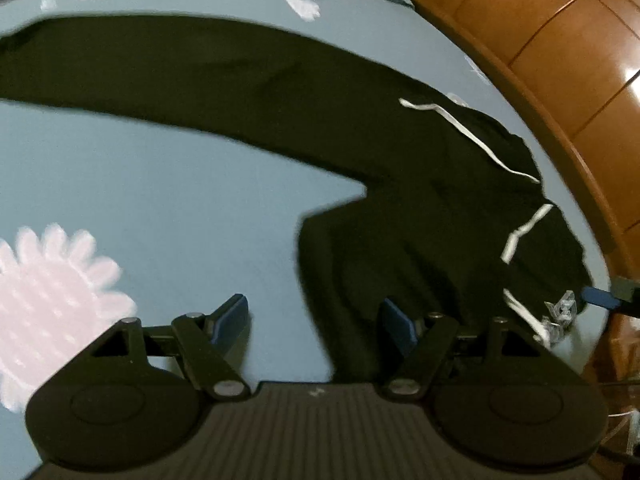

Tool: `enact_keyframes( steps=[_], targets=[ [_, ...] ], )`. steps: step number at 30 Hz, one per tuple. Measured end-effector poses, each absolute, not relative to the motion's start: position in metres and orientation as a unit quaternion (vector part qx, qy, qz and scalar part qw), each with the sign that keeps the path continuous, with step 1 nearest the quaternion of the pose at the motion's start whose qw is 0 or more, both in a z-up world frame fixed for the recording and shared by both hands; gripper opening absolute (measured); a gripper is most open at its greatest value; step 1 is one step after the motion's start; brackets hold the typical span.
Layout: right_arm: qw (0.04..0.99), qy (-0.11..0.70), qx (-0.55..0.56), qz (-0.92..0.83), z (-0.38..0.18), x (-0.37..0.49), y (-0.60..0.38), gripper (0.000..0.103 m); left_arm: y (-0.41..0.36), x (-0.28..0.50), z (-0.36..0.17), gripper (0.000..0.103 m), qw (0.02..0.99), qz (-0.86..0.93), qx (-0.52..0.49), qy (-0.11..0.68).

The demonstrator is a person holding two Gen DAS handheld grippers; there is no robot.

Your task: Fold clothes

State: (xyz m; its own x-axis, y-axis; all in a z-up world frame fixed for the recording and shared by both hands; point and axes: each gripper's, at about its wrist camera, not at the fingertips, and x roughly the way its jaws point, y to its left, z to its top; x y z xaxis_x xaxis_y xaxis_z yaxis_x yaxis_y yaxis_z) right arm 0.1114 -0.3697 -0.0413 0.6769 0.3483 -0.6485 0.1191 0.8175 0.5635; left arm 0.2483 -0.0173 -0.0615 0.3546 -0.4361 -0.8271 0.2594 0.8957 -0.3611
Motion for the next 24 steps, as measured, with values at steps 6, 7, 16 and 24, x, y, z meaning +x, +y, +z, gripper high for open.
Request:
enact_keyframes(
  steps=[6,7,16,24],
  targets=[
    [0.863,0.416,0.272,0.092,-0.044,0.123,-0.364,0.103,-0.031,0.242,-0.078,0.073,0.787,-0.235,-0.105,0.561],
    [0.863,0.418,0.267,0.094,-0.044,0.123,-0.363,0.103,-0.035,0.240,-0.079,0.073,0.785,-0.240,-0.096,0.562],
    [0.868,0.429,0.235,0.084,-0.045,0.127,-0.354,0.103,-0.056,0.228,-0.061,0.073,0.773,-0.305,-0.081,0.551],
    [0.870,0.441,0.209,0.072,-0.050,0.128,-0.344,0.103,-0.063,0.229,-0.044,0.073,0.776,-0.326,-0.080,0.534]
  ],
)
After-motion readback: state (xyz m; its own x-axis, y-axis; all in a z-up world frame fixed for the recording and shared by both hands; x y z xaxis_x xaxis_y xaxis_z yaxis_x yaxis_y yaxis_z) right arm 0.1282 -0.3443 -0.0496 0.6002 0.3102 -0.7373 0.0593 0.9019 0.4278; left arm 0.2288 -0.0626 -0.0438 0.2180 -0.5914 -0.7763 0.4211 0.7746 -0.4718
